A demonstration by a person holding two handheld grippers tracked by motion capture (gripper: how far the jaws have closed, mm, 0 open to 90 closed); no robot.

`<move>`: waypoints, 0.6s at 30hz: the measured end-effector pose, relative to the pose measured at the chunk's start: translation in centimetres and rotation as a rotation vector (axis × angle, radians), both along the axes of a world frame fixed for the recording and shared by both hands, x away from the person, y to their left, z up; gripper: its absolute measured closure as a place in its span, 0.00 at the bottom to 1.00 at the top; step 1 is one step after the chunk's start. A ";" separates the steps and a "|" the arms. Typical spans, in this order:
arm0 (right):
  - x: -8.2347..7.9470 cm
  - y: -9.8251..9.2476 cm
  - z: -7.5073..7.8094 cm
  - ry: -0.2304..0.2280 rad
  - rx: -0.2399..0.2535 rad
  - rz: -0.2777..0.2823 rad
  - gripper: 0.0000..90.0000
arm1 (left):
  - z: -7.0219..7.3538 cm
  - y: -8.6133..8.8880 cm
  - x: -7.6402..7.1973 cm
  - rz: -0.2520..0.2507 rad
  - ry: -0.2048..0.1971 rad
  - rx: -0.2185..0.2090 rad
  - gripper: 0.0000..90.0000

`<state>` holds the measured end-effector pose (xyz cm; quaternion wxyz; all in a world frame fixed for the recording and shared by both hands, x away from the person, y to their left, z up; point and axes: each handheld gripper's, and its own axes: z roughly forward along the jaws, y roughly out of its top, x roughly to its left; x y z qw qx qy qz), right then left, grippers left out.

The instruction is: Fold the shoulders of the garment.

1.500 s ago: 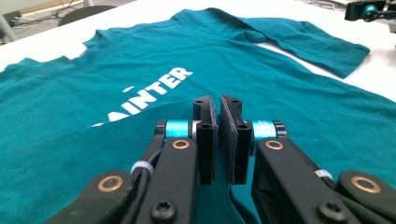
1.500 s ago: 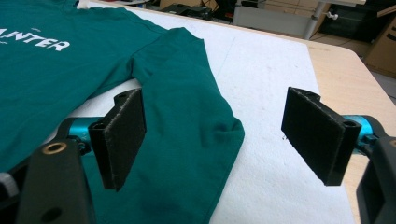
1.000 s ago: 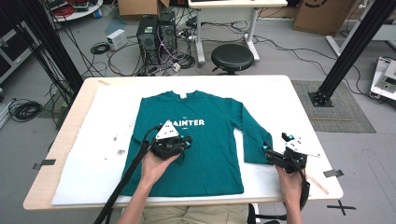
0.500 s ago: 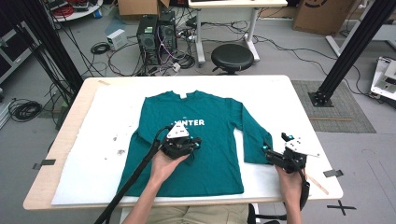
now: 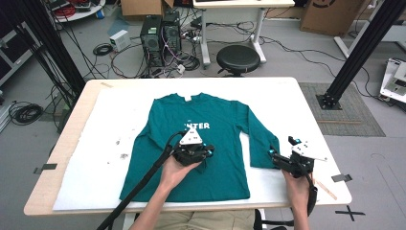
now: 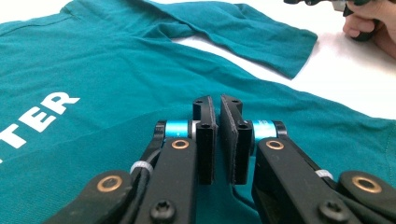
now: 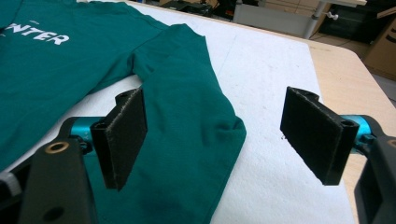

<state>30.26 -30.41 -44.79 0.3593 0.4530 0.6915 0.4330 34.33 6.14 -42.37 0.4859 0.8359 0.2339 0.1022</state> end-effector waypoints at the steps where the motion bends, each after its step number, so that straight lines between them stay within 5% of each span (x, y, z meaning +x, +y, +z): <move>1: 0.0 0.0 0.0 0.000 -0.001 0.000 0.26 | -0.1 -0.1 0.0 -0.003 0.003 0.003 0.94; 18: 0.0 0.1 0.0 0.006 -0.006 0.000 0.26 | -0.2 -0.8 -0.3 -0.031 0.012 0.002 0.92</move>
